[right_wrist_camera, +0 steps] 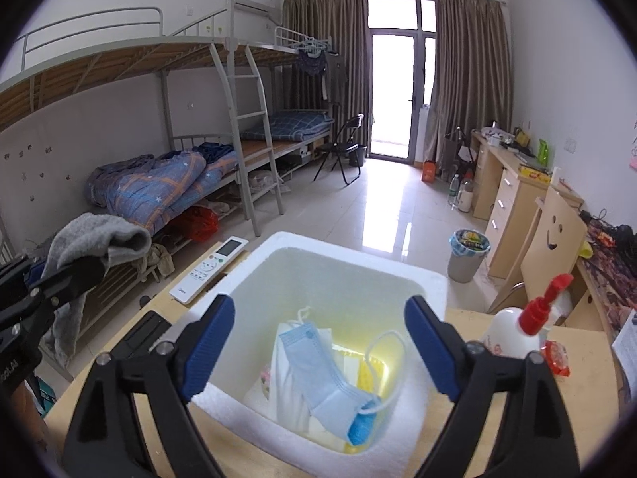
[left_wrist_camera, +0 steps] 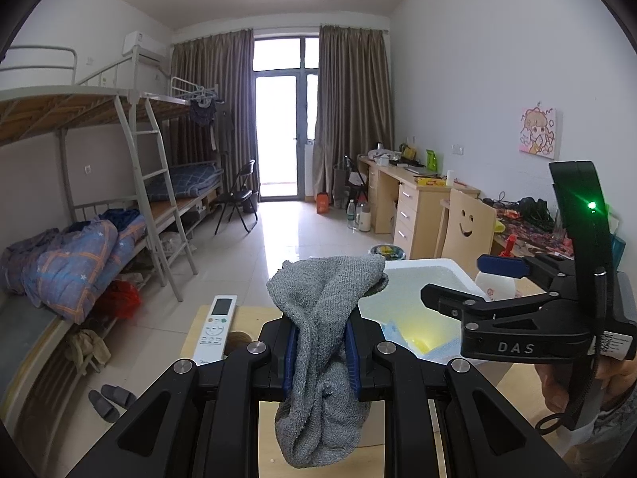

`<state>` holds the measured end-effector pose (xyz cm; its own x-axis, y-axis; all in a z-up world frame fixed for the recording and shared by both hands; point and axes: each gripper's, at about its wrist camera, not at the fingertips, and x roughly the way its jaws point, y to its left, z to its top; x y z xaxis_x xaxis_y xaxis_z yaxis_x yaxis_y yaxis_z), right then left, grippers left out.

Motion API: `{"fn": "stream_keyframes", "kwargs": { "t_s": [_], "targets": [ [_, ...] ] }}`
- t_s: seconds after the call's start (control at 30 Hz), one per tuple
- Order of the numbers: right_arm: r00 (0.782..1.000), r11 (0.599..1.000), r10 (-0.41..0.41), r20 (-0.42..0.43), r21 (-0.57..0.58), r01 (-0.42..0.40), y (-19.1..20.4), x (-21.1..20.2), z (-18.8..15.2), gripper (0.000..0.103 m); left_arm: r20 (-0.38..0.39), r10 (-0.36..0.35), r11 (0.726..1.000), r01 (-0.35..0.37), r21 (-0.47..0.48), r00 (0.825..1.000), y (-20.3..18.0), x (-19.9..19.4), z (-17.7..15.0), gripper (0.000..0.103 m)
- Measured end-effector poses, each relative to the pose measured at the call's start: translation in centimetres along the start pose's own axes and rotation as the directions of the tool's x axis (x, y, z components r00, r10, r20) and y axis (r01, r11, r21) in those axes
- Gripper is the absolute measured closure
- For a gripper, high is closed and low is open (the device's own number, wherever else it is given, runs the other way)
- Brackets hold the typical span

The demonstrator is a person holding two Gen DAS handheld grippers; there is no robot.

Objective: Organize soft objects
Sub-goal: 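Lower the sock into the foam box and open the left tool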

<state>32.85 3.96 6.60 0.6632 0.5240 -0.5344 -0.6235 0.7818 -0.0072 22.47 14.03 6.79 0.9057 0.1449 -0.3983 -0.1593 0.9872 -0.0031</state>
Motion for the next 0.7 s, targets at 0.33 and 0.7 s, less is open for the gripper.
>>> {"fn": "stream_keyframes", "kwargs": {
  "t_s": [0.33, 0.7],
  "targets": [
    [0.999, 0.999, -0.034, 0.016, 0.012, 0.033, -1.1, -1.8, -0.5, 0.01, -0.014, -0.035, 0.999, 0.036, 0.01, 0.999, -0.9, 1.2, 0.3, 0.081],
    [0.996, 0.994, -0.087, 0.028, 0.061, 0.086, -3.6, -4.5, -1.7, 0.01, -0.037, -0.09, 0.995, 0.091, 0.035, 0.995, -2.9, 2.5, 0.5, 0.081]
  ]
}}
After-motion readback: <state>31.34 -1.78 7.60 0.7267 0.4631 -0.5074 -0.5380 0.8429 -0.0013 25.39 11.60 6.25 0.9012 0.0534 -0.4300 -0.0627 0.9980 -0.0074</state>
